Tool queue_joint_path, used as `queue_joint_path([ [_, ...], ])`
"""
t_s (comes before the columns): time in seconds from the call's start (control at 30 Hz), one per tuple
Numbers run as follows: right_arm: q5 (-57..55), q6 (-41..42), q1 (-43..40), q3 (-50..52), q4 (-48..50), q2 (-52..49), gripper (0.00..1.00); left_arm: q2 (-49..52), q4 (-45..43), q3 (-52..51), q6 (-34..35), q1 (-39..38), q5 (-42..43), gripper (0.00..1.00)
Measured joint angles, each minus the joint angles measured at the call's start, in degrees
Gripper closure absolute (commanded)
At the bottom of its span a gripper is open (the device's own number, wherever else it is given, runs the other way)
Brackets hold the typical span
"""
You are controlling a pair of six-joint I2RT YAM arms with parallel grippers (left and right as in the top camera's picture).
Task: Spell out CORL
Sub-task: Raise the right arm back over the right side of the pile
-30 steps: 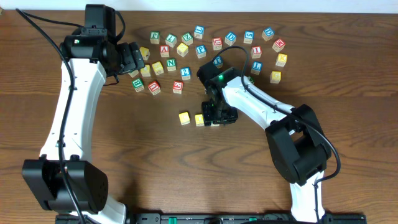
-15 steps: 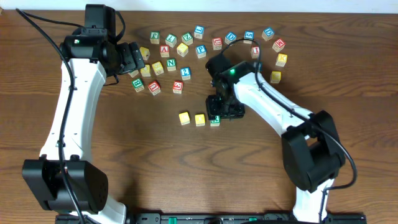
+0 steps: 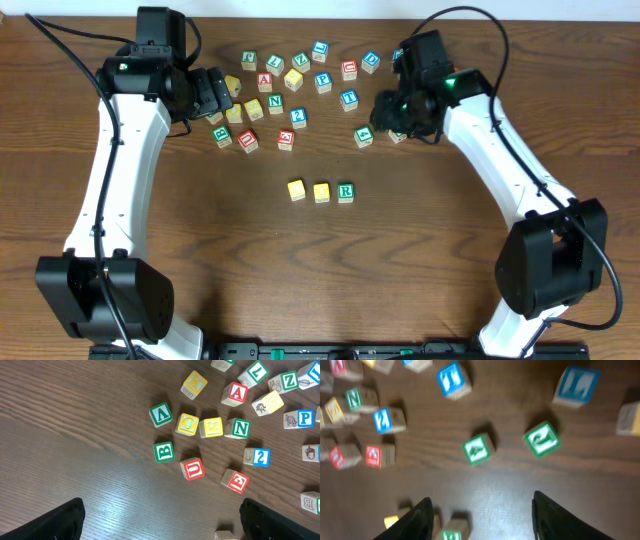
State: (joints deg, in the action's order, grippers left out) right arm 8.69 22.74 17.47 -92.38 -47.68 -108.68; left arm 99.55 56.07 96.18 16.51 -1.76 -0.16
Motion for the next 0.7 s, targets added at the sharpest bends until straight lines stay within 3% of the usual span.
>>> queue_joint_path([
  [0.7,-6.36,2.32,-4.94,-0.02,0.31,0.00,0.34,0.00,-0.02,0.00,0.02,0.00,0.00,0.02],
])
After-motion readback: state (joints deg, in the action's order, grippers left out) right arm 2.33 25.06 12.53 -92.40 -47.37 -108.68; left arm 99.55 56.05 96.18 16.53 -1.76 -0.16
